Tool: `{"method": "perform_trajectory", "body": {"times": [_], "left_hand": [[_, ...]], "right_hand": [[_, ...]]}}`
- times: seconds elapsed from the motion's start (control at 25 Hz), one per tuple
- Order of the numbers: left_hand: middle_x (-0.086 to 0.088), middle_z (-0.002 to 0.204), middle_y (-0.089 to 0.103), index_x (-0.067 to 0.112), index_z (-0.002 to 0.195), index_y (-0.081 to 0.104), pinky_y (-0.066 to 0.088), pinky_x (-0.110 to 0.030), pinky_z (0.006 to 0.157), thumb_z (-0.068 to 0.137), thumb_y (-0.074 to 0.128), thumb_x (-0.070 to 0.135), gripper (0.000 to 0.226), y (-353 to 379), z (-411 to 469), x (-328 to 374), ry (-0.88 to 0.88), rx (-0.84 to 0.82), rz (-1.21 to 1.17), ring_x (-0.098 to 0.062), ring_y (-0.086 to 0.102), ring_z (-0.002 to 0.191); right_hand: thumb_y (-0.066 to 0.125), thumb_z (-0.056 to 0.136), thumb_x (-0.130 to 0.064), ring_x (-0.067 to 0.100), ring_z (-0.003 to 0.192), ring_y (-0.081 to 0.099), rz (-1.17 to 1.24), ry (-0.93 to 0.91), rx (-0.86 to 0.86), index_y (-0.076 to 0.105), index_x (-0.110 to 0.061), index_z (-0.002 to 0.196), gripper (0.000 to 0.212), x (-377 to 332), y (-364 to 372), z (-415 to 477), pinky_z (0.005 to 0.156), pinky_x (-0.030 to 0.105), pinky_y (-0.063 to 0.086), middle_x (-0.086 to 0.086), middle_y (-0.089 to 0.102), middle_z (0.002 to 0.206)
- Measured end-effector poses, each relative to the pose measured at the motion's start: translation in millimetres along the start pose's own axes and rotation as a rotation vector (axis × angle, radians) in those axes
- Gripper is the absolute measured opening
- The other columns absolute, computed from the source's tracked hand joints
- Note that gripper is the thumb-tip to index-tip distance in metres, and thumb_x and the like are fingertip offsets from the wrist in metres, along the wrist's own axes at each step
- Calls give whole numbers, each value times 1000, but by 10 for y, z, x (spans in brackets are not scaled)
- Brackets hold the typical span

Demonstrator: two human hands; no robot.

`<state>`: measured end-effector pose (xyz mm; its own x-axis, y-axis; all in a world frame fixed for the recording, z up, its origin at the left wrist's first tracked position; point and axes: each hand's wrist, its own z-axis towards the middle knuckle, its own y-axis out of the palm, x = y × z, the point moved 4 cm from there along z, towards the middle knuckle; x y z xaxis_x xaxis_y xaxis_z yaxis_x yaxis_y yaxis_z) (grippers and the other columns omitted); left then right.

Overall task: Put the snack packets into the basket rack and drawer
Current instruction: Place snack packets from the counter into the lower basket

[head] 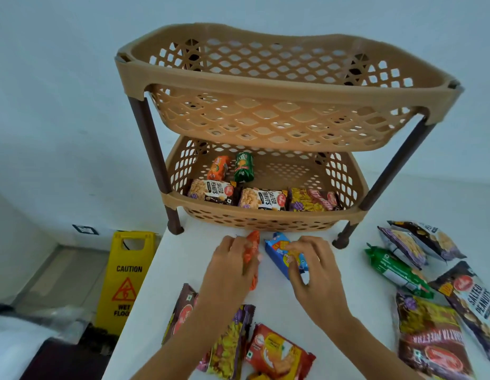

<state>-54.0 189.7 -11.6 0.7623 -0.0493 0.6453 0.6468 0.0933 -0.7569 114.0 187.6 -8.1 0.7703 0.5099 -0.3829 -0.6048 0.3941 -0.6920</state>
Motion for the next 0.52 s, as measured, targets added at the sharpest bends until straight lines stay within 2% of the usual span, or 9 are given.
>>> {"method": "perform_trajectory", "body": {"times": [0.08,0.16,0.32,0.44,0.52], "left_hand": [[-7,129,42,17,135,35,41,-27,88,90,40,52,57,126,-31,-44,-173,-32,62,-23,45,115],[-11,132,38,16,138,28,43,-34,92,89,37,57,64,190,-33,-56,-277,-29,112,-27,43,119],[-12,119,49,10,126,40,45,-33,86,88,50,49,55,266,35,-116,-385,-120,137,-25,51,109],[-9,110,59,10,116,54,44,-29,79,81,60,50,54,192,63,-146,-403,-192,109,-22,57,101],[-6,112,64,14,116,57,43,-25,77,77,64,51,54,97,12,-127,-389,-226,101,-20,59,102]], "right_hand": [[65,82,-22,25,101,55,-63,152,-100,58,-6,112,35,72,84,-38,75,29,53,14,61,110],[69,81,-31,27,104,55,-91,272,-174,54,-6,121,49,108,152,-28,76,27,48,13,60,116],[68,82,-32,19,114,51,-82,380,-322,41,-14,132,60,165,244,-31,83,24,47,6,53,129],[71,79,-26,17,112,52,-13,429,-355,38,-18,128,60,174,171,-54,80,20,46,4,53,127],[73,76,-23,16,108,53,13,409,-326,41,-18,124,57,135,46,-83,77,20,45,3,55,122]]}}
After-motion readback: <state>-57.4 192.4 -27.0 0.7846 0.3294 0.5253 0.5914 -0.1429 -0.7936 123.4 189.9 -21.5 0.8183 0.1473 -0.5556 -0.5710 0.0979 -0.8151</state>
